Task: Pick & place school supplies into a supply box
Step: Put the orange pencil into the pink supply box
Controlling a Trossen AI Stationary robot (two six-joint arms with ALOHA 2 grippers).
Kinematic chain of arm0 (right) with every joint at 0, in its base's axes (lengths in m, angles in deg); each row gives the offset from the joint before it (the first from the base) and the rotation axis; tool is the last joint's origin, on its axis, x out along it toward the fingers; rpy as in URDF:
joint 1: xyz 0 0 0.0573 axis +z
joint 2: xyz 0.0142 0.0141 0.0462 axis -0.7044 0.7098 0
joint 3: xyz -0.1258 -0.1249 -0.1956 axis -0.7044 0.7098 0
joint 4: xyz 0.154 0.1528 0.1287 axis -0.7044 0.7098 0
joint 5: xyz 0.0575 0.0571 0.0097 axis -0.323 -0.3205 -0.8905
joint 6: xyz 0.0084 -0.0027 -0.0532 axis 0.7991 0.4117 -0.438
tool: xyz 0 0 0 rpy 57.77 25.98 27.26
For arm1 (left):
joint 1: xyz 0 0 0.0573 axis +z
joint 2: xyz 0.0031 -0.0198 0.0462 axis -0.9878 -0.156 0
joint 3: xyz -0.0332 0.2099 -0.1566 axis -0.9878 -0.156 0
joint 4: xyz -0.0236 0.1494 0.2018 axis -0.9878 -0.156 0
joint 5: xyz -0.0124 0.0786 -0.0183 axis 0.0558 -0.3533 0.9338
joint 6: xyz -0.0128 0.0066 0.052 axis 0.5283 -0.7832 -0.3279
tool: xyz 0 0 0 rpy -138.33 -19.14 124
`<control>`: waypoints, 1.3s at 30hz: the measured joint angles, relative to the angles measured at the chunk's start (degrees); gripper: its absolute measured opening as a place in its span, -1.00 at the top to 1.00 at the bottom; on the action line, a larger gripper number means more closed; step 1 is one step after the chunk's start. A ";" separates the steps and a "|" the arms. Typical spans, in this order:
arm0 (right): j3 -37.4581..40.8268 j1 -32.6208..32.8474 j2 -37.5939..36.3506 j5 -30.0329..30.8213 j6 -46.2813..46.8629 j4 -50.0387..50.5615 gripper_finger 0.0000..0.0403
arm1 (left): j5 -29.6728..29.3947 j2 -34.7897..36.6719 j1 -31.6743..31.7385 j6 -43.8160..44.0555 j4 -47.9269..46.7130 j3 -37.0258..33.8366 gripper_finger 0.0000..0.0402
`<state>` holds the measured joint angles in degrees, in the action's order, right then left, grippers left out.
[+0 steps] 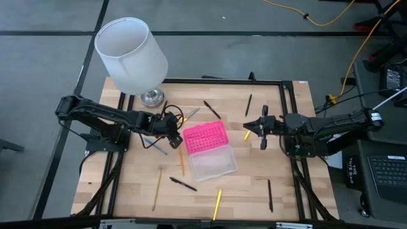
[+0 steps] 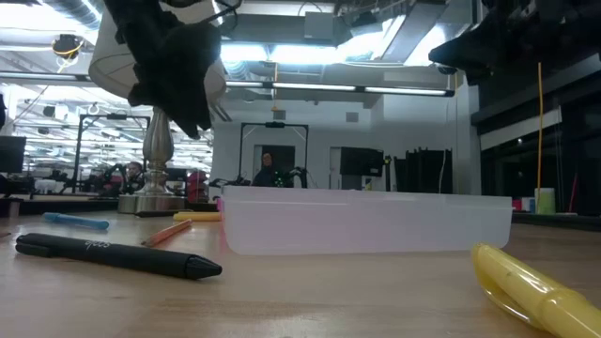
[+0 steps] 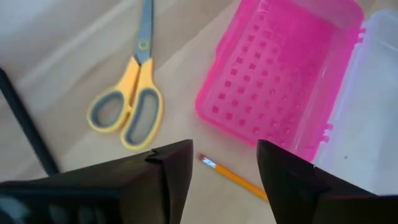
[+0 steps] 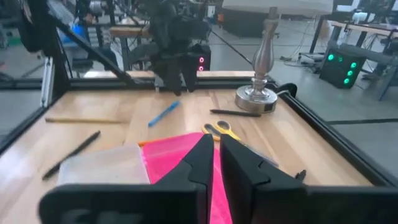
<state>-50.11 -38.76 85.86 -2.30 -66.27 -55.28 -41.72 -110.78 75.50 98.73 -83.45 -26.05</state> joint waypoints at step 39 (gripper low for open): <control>0.02 -0.02 0.11 0.53 -15.62 -0.05 0.83 | 5.59 -21.65 -5.35 32.53 8.84 0.00 0.15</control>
<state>-50.09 -38.78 85.97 -1.77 -81.89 -55.33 -36.13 -132.43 70.15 131.26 -74.61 -26.05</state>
